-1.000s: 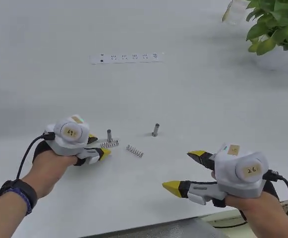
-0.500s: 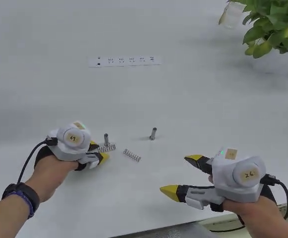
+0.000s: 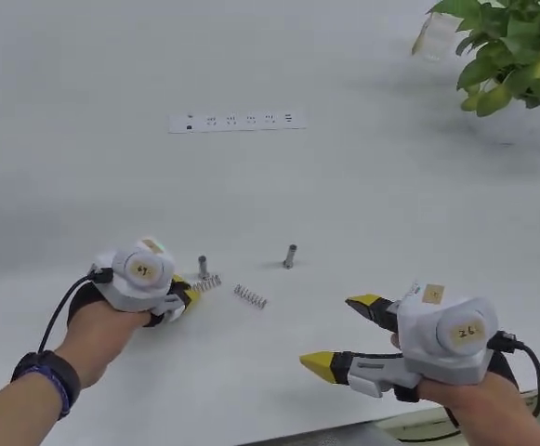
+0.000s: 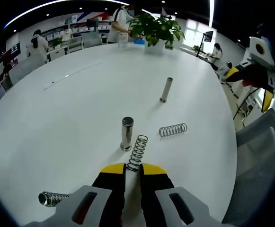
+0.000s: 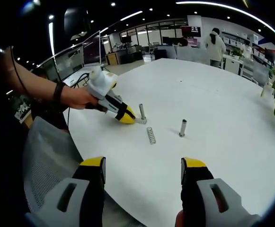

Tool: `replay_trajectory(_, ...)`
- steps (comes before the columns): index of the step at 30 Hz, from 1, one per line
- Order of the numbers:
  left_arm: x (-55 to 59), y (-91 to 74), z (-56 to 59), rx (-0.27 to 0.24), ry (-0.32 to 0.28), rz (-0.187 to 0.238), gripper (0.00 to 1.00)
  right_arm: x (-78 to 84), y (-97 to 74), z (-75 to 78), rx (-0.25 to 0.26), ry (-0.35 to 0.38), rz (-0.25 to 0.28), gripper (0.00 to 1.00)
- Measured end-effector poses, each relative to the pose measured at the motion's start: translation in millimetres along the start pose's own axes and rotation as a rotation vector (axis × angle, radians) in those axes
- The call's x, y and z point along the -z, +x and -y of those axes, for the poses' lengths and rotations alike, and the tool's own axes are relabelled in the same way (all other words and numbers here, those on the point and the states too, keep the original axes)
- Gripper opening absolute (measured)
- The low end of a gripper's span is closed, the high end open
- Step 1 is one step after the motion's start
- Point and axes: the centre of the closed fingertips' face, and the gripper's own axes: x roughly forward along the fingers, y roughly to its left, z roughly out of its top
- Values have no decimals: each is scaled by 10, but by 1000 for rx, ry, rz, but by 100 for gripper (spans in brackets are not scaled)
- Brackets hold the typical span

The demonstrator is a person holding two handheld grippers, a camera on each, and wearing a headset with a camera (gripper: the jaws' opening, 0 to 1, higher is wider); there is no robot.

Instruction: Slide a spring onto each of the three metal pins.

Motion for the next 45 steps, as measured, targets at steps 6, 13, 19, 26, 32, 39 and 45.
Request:
replay_trajectory(6,100,-79,49,-5,11,-6,4,11,-2,-17,0,1,3,63)
replay_trajectory(13,253,-189,142,-7,32,-21,4,33,-1,-37,-4,1,5,63)
replay_trajectory(19,291,-205,164,-6,53,-37,4,26,4,-50,-9,-5,5,63)
replay_trajectory(26,253,-181,156,21,56,-34,11,22,-20,-34,-5,-9,5,63)
replay_trajectory(32,233,-159,182,32,182,-60,5,49,-33,-44,-4,-8,0,64)
replay_trajectory(39,249,-163,211,48,133,-72,2,23,3,-74,-12,-5,10,65)
replay_trajectory(45,235,-261,272,56,124,-57,2,9,14,-94,-21,-11,14,67)
